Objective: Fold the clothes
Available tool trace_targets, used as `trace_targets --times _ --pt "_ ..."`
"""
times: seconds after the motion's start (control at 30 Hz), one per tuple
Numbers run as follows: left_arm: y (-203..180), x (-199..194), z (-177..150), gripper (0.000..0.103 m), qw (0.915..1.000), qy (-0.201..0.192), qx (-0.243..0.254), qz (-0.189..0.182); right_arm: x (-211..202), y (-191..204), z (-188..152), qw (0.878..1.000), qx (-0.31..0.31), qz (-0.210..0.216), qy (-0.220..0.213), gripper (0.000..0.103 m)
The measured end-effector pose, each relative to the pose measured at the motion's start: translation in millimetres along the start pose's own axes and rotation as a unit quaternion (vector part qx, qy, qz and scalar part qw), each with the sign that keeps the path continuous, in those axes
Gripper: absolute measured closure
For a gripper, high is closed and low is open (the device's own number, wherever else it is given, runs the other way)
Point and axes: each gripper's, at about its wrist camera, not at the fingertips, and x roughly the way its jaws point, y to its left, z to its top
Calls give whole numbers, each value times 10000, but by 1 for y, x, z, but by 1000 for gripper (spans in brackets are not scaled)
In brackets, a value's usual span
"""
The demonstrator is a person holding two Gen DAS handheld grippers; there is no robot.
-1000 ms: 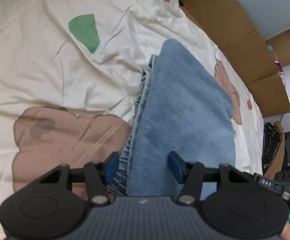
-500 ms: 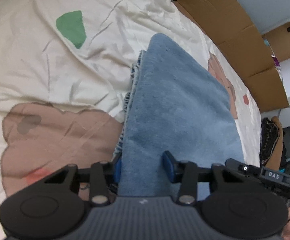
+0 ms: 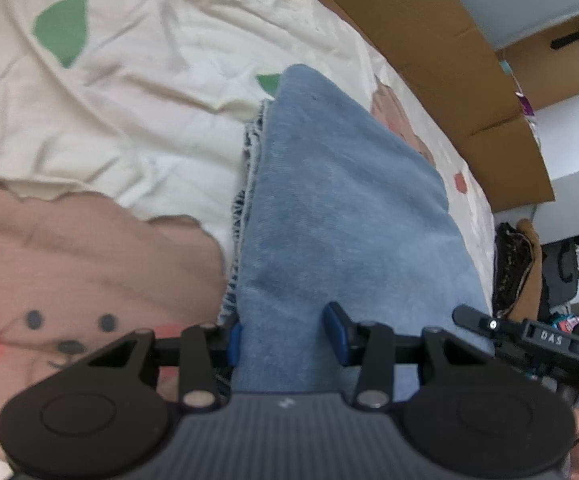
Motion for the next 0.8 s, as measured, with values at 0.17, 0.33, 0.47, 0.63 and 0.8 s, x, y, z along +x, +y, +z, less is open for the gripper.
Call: trace_targets --times 0.17,0.33,0.47,0.63,0.8 --pt "-13 10 1 58 9999 43 64 -146 -12 -11 9 9998 56 -156 -143 83" --pt "-27 19 2 58 9993 120 210 -276 -19 -28 13 9989 269 -311 -216 83" --pt "-35 23 3 58 9989 160 325 -286 -23 -41 13 9982 420 -355 -244 83" --pt "-40 17 2 58 9984 218 501 -167 -23 -57 5 9967 610 -456 -280 77" --pt "-40 7 -4 53 9989 182 431 -75 -33 -65 -3 9954 693 -560 -366 75"
